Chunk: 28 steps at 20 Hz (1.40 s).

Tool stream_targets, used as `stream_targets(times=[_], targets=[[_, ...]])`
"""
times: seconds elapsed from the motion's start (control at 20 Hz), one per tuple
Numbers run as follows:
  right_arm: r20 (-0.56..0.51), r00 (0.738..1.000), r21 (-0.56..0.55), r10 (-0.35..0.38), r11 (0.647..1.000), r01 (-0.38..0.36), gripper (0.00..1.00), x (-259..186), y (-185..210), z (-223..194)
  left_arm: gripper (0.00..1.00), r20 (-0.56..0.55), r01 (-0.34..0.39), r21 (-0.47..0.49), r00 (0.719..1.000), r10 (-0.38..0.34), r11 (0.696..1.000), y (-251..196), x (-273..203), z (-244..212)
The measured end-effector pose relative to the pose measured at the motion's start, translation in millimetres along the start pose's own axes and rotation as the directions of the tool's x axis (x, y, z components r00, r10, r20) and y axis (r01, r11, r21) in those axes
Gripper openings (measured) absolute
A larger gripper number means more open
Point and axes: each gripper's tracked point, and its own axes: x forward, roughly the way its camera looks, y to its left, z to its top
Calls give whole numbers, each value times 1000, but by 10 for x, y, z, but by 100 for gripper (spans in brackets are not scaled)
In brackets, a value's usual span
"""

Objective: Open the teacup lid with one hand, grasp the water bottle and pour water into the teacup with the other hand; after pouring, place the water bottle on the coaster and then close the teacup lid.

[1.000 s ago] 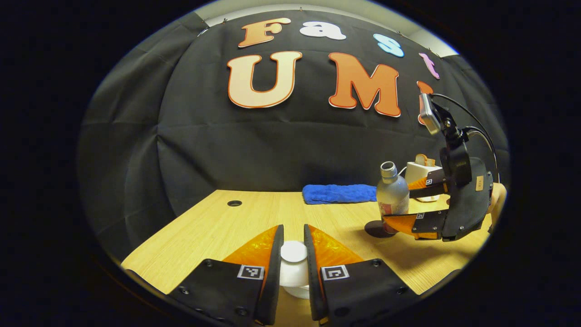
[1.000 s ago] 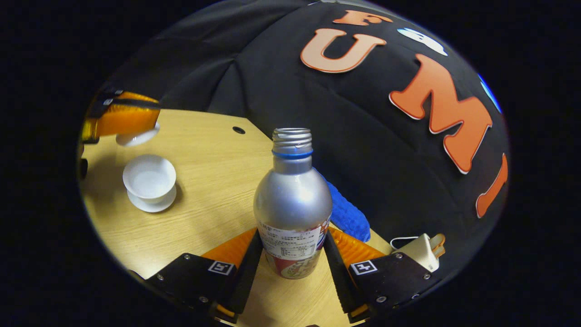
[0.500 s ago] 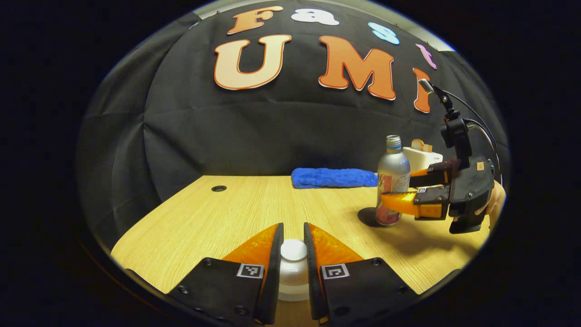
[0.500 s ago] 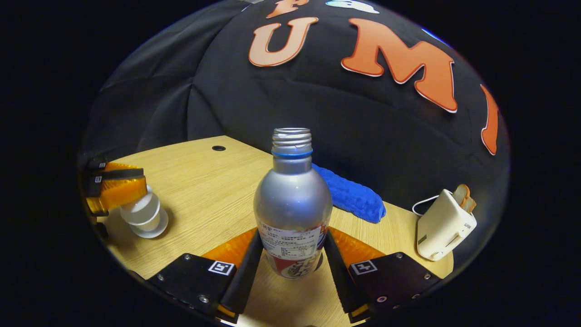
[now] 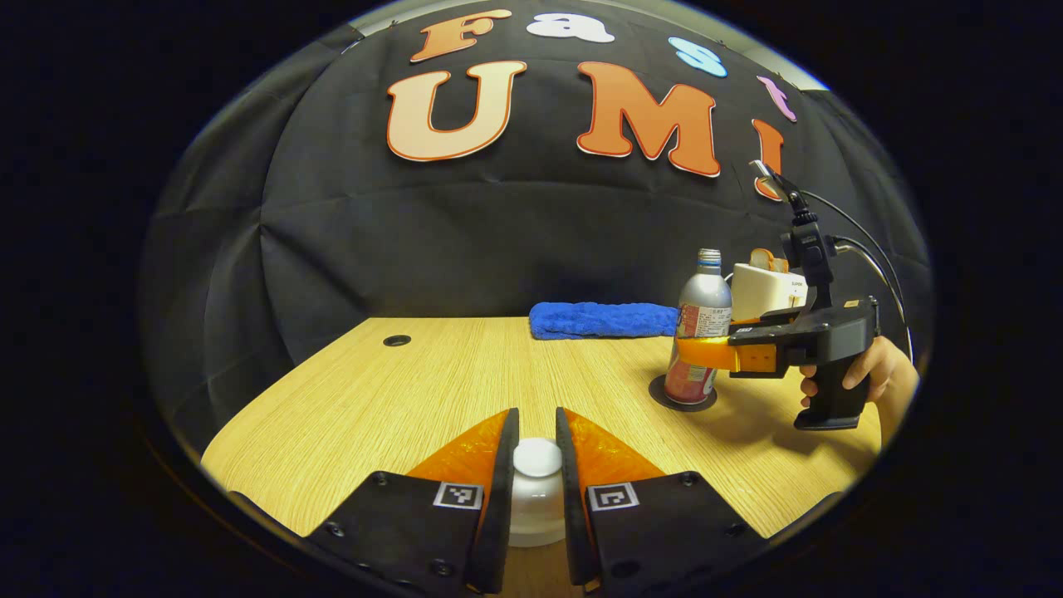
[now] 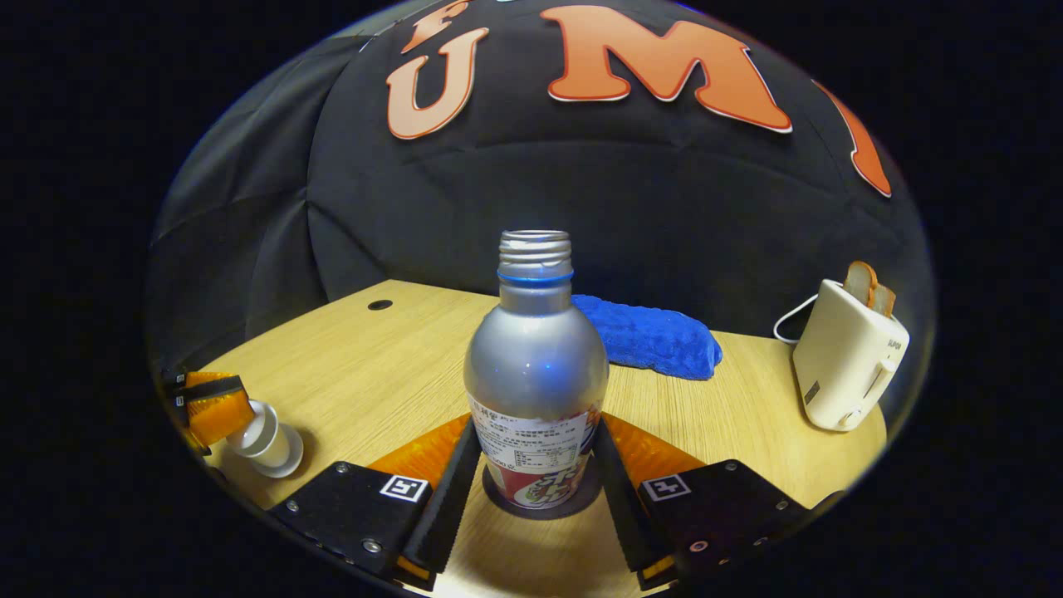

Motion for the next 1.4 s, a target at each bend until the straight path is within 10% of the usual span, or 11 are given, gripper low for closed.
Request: stream_targets(times=[1.4], targets=[[8,999,-61,-41,997,41,92,-559,-229,-103,32,-6,-35,14,999,35,999,64,42,-140]])
